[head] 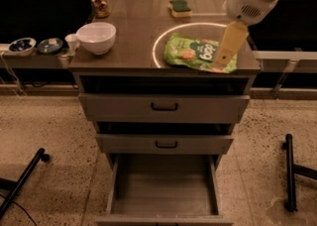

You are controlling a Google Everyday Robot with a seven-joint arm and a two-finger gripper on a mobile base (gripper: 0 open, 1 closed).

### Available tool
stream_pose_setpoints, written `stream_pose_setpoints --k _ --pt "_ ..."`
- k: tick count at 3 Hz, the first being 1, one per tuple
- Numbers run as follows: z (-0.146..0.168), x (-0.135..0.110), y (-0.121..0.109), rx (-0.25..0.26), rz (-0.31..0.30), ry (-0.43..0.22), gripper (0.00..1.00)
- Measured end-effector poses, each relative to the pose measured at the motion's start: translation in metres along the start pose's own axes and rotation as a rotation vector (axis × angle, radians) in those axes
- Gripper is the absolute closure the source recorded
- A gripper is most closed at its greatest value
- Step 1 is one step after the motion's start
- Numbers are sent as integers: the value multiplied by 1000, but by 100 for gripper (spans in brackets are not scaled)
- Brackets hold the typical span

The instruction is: Place green rice chip bag into bottom drawer

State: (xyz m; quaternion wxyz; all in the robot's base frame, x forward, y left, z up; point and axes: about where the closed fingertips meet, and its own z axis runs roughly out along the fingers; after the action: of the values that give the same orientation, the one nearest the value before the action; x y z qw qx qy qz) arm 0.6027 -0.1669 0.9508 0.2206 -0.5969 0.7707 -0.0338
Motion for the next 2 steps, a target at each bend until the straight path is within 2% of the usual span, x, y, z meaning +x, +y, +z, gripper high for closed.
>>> stream_pose_setpoints --k 1,2 --pt "55 -4 -20 -62 81 16 0" --pt "96 9 -28 -57 143 76 0"
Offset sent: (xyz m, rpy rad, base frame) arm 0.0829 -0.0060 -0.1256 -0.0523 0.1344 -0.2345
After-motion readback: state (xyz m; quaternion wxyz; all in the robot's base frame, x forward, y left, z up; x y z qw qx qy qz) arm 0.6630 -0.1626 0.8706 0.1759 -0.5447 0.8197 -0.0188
